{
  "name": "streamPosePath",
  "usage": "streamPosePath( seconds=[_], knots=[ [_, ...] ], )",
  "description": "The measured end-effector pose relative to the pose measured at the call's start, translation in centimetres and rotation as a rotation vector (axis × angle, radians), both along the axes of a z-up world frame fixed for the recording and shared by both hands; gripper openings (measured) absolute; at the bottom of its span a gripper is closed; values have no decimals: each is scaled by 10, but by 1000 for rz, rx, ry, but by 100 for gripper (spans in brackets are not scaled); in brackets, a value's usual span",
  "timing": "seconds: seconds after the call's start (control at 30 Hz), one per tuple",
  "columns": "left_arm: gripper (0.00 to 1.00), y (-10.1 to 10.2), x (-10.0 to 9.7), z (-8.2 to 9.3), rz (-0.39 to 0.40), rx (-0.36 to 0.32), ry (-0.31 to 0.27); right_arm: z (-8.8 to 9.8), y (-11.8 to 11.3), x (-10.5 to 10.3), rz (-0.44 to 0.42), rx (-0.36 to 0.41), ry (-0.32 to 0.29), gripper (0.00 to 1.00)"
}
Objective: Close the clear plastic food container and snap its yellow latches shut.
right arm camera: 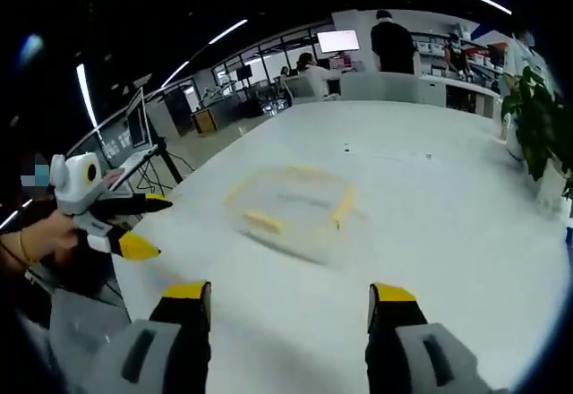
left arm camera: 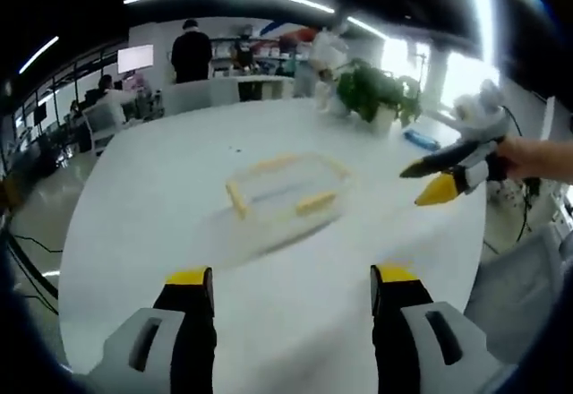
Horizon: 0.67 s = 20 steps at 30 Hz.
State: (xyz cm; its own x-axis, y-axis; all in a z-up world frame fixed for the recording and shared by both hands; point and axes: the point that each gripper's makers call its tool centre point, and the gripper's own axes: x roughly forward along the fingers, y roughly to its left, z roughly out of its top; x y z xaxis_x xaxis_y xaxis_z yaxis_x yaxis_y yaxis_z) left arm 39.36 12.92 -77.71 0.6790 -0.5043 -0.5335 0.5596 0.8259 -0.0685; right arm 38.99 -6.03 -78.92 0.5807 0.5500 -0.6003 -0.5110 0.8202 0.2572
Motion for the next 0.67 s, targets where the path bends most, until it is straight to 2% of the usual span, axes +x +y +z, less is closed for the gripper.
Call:
streamPosePath(
  seconds=[0.3, 0.67],
  knots=[
    [70, 1, -10, 1, 4, -35, 15, 3, 0, -15, -2, 16, -1, 71],
    [70, 3, -13, 2, 19, -58, 22, 1, 2, -25, 8, 27, 7, 71]
  ],
)
